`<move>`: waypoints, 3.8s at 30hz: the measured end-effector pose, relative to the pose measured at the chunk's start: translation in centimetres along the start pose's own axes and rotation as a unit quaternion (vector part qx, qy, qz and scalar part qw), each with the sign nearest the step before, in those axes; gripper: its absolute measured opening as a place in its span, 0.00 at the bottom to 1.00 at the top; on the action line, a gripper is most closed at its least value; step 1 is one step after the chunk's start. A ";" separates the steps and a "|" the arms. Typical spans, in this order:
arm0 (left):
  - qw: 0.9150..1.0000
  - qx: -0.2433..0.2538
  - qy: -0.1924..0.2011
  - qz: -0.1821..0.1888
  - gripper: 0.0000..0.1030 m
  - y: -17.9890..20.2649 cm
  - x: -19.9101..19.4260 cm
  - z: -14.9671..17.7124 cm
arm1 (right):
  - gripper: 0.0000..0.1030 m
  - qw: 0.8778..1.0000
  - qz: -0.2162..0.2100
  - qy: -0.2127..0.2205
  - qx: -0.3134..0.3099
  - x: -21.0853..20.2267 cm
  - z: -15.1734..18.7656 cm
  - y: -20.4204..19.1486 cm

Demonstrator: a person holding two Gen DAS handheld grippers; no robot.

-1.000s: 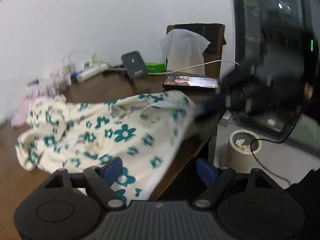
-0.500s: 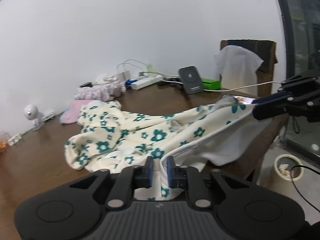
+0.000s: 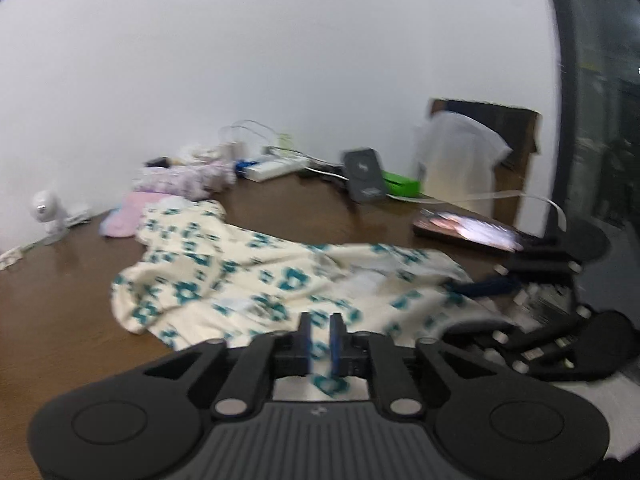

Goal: Fold clothes

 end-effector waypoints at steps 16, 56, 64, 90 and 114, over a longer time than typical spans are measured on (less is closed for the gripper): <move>0.986 0.114 -0.010 -0.124 0.53 2.4 2.7 1.7 | 0.07 0.992 -0.022 0.097 0.084 -3.4 -5.6 2.3; 0.992 -0.004 -0.043 -0.118 0.05 -1.7 3.8 2.4 | 0.12 0.988 0.151 0.033 0.027 1.4 -1.5 1.8; 0.992 -0.025 -0.029 -0.121 0.04 -2.9 2.9 1.9 | 0.17 0.986 0.165 0.017 0.010 1.8 0.0 1.6; 0.994 0.001 0.020 -0.104 0.02 -4.0 -0.8 -1.8 | 0.04 0.986 0.155 0.017 0.054 0.7 -3.2 3.5; 0.968 0.028 0.217 -0.125 0.02 -15.3 -20.5 -35.7 | 0.04 0.984 0.089 0.150 0.024 -3.6 -43.5 19.3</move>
Point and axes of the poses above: each gripper's, at about its wrist camera, not at the fingertips, and x roughly the way its jaws point, y to its right, z to its underside, the point moved 7 cm from there along x, roughly the way its jaws point, and after that the axes turned 13 degrees about z, right-handed, at the moved point
